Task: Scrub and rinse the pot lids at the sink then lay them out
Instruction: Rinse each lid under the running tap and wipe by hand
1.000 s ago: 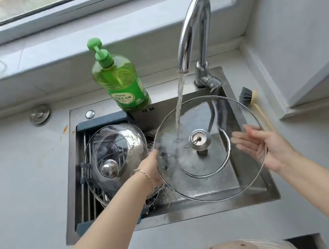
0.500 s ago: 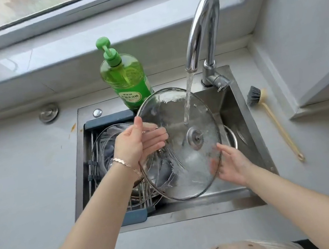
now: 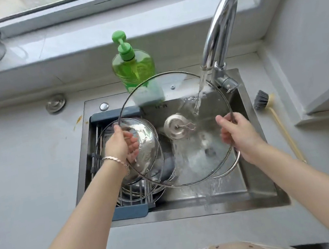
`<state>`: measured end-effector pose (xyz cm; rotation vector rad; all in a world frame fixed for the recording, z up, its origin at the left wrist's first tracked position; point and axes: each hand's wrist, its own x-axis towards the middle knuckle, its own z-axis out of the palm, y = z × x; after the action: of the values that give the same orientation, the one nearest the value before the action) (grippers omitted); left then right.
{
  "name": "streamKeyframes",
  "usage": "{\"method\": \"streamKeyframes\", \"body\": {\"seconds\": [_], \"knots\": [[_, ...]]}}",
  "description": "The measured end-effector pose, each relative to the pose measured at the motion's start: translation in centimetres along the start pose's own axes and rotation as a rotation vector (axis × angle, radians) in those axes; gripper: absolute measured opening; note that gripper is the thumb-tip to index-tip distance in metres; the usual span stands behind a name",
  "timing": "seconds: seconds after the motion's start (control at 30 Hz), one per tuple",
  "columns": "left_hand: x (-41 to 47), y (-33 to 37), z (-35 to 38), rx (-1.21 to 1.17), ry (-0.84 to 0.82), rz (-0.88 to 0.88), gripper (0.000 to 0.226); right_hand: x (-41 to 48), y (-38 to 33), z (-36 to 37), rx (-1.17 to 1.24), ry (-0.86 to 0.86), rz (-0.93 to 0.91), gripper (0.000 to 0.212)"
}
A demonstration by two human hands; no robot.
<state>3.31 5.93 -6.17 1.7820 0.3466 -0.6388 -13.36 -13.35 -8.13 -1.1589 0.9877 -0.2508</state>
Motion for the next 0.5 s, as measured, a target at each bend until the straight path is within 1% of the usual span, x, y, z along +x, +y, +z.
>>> {"method": "streamKeyframes", "body": {"seconds": [0.07, 0.1, 0.17, 0.23, 0.3, 0.4, 0.47, 0.5], "knots": [[0.9, -1.3, -0.2, 0.029, -0.005, -0.118, 0.047, -1.2, -1.7, -0.1, -0.026, -0.04, -0.072, 0.026], [1.3, -2.0, -0.4, 0.041, -0.008, -0.16, 0.048, -1.9, -2.5, 0.1, 0.002, -0.084, -0.081, 0.027], [2.2, -3.1, -1.1, 0.104, -0.011, -0.192, 0.05, -3.3, -3.4, 1.2, 0.076, -0.192, -0.055, 0.027], [2.4, -3.4, -2.1, 0.163, -0.008, -0.203, 0.05, -4.3, -3.3, 2.9, 0.103, -0.242, -0.04, 0.028], [3.0, -3.7, -3.7, 0.176, 0.004, -0.193, 0.052, -4.9, -2.7, 4.9, 0.102, -0.256, -0.061, 0.029], [3.7, -3.6, -6.1, 0.157, 0.018, -0.177, 0.064, -4.8, -1.5, 8.4, 0.12, -0.29, -0.122, 0.025], [4.3, -3.5, -7.6, 0.197, 0.041, -0.138, 0.062, -4.6, -0.6, 10.8, 0.147, -0.312, -0.135, 0.022], [4.5, -3.5, -8.2, 0.259, 0.049, -0.119, 0.056, -4.5, 0.0, 11.9, 0.169, -0.316, -0.122, 0.021]]}}
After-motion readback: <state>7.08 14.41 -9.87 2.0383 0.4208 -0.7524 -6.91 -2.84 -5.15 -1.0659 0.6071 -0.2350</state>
